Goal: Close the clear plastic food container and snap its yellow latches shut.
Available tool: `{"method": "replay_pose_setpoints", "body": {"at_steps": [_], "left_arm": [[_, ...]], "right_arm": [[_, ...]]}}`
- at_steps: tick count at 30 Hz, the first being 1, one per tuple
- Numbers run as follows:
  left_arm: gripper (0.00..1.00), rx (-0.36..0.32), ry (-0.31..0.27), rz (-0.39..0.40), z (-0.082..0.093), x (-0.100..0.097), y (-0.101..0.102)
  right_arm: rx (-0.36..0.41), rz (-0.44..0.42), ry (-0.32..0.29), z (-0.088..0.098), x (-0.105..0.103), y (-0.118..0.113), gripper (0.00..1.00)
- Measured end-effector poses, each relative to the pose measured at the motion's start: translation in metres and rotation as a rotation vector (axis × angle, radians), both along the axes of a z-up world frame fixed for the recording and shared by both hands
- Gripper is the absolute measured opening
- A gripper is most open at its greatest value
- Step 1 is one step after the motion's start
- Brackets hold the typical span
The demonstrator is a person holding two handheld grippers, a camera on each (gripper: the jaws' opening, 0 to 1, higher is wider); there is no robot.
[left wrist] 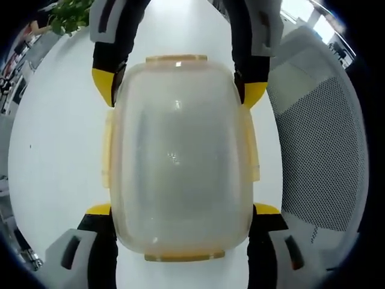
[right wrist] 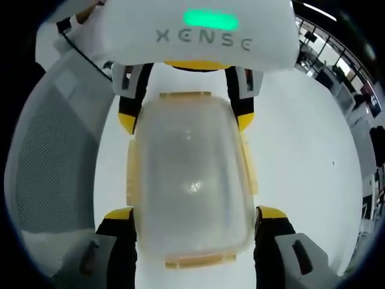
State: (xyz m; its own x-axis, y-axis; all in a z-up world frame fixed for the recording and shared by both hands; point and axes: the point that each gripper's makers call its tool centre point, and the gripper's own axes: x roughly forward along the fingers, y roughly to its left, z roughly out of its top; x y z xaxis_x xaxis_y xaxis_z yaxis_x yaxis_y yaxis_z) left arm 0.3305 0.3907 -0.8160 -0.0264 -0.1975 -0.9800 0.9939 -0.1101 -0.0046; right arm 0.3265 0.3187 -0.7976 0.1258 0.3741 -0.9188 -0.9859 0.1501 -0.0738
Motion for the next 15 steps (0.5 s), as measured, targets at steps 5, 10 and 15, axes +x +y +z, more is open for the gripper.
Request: {"method": "replay_pose_setpoints", "body": {"at_steps": [5,10,15], "left_arm": [[0.91,-0.001,-0.001,0.001,0.000,0.000,0.009],[0.91,0.003,0.000,-0.001,0.000,0.000,0.017],[0.92,0.004,0.006,-0.002,-0.001,-0.001,0.021]], "right_arm": [[0.013,-0.004,-0.003,0.000,0.000,0.007,0.81],[0.023,-0.008,-0.004,0.000,0.000,0.017,0.81],[0.025,-0.011,-0.005,-0.001,0.000,0.022,0.82]]}}
